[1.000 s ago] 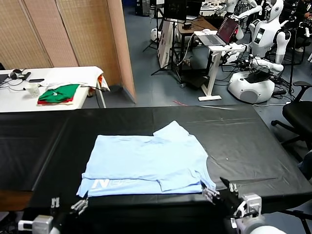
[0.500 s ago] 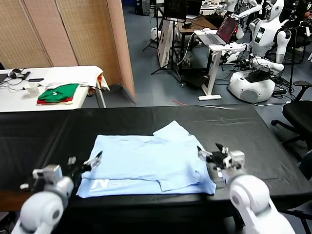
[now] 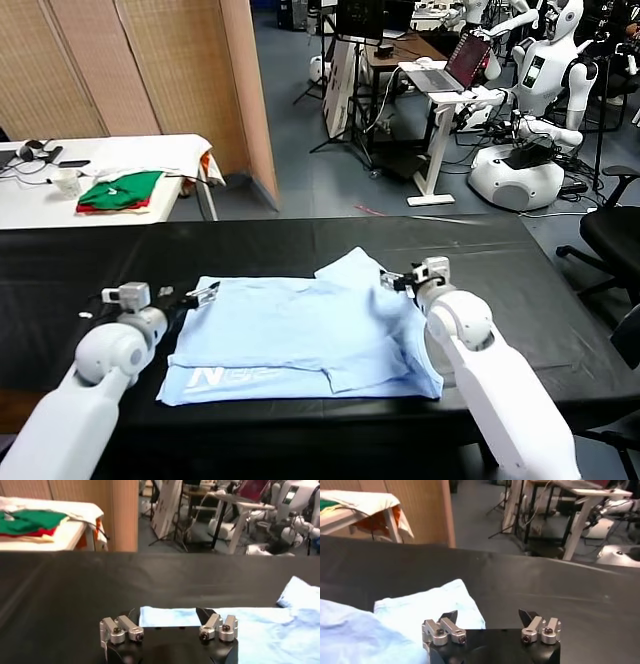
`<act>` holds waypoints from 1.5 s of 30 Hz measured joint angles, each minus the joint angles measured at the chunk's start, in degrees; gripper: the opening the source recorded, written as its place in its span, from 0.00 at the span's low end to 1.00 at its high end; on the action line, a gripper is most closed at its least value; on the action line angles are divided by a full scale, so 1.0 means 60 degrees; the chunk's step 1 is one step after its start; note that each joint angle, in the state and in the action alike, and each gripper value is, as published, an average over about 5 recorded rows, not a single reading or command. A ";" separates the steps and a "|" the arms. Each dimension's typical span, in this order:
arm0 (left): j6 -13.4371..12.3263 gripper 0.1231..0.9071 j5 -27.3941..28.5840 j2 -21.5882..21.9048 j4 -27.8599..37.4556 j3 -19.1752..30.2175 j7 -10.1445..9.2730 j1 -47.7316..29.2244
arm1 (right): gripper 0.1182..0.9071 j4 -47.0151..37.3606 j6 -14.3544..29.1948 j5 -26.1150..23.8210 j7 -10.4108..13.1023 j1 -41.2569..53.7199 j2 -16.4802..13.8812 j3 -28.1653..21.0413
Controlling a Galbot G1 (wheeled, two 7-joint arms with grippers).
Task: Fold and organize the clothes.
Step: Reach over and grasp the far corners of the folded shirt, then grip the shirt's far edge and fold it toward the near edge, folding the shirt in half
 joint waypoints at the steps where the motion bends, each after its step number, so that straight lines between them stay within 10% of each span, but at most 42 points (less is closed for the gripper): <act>1: -0.0009 1.00 0.0005 -0.0010 0.0093 0.0035 0.0004 -0.0050 | 1.00 -0.0117 0.0028 -0.0022 -0.0008 0.0052 0.0057 -0.0039; 16: -0.0230 1.00 -0.0168 -0.0262 0.1359 0.0381 0.0039 -0.0903 | 0.98 -0.1036 0.0167 -0.0062 -0.0085 0.0432 0.0374 -0.0245; 23: -0.0220 0.93 -0.0150 -0.0279 0.1711 0.0534 0.0041 -0.1228 | 0.79 -0.1099 0.0130 -0.0044 -0.0121 0.0477 0.0395 -0.0285; 33: -0.0129 0.26 -0.0150 -0.0233 0.1576 0.0577 0.0151 -0.1121 | 0.10 -0.1050 0.0211 -0.0073 -0.0096 0.0424 0.0383 -0.0257; 37: -0.0121 0.04 -0.0108 -0.0230 0.1436 0.0594 0.0168 -0.1048 | 0.04 -0.0917 0.0678 -0.0132 -0.0095 0.0296 0.0344 -0.0206; 45: -0.0270 0.03 -0.0109 -0.0117 0.1089 0.0471 0.0179 -0.0869 | 0.03 -0.0132 0.1582 -0.0278 -0.0193 -0.0094 0.0048 -0.0088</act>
